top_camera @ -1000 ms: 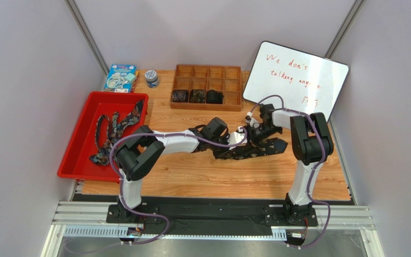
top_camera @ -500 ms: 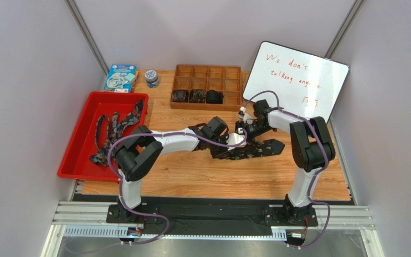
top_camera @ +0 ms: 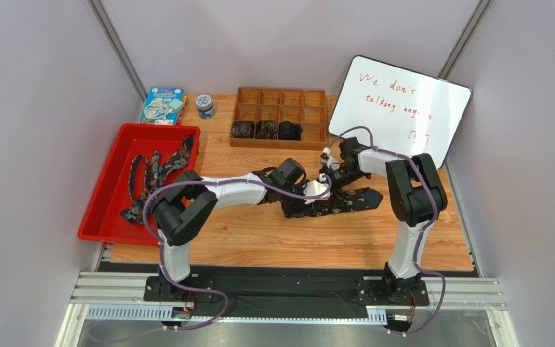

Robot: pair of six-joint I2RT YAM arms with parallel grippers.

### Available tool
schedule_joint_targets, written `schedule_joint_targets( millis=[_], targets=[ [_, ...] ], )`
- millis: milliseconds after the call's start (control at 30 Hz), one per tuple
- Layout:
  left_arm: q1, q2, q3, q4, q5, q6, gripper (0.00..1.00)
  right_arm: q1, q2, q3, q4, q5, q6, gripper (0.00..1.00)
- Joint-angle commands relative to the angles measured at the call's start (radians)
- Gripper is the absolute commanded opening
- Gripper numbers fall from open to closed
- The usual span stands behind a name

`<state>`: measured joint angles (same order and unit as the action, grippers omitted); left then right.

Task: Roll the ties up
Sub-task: Roll the tie at the center of the board.

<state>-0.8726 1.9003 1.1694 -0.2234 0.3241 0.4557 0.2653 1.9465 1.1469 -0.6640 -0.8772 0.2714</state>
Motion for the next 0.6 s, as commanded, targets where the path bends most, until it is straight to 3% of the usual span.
schedule_joint_targets(
  millis=[0,233,467,567],
  targets=[
    [0.030,-0.082,-0.054,-0.071,0.015,0.006,0.59,-0.052,0.035,-0.012,-0.022,0.144,-0.064,0.00],
    [0.043,-0.178,-0.068,-0.018,0.081,-0.054,0.66,-0.092,0.083,-0.019,-0.017,0.175,-0.084,0.00],
    [0.043,-0.119,-0.004,0.010,0.131,-0.126,0.71,-0.103,0.069,-0.059,-0.008,0.230,-0.092,0.00],
    [0.043,-0.080,0.013,0.036,0.185,-0.178,0.78,-0.101,0.065,-0.075,0.012,0.274,-0.075,0.00]
  ],
)
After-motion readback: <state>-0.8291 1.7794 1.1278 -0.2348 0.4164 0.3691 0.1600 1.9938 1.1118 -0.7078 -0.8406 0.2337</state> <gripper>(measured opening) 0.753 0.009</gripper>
